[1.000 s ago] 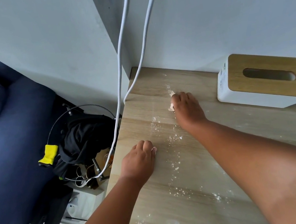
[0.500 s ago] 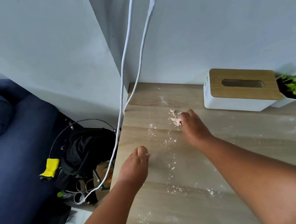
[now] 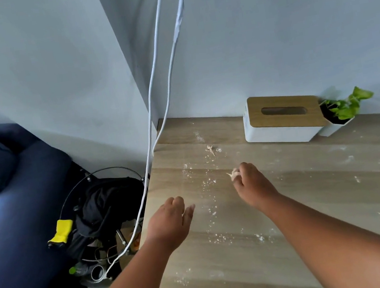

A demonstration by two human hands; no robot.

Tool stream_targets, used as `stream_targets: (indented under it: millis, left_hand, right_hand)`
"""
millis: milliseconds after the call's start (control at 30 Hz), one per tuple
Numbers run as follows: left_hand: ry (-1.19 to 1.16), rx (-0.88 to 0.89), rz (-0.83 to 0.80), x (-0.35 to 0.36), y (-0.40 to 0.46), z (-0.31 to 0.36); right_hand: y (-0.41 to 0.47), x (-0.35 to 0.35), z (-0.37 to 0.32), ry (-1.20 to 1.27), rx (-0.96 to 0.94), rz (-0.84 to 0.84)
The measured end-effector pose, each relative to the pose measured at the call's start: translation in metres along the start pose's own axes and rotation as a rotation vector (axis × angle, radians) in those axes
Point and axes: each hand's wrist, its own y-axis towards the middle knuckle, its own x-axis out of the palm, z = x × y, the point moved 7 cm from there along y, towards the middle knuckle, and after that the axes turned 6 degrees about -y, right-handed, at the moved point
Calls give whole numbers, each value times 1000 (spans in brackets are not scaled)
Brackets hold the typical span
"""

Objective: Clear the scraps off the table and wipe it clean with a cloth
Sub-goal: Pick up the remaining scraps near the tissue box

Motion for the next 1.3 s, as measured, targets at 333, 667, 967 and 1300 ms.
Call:
stream_targets:
  millis: [333, 667, 967, 1300]
  left_hand:
    - [30, -60, -140, 15, 41, 9]
    - [-32, -74, -108, 22, 125, 23]
    - [44, 9, -35, 23, 181, 46]
    - [77, -2, -94, 40, 217, 61]
  right_hand:
    - [-38, 6, 27, -132, -64, -13]
    - [-65, -6, 92, -17, 6, -13]
    - [-53, -11, 117, -27, 34, 36]
    - [-51, -22, 122, 46, -40, 106]
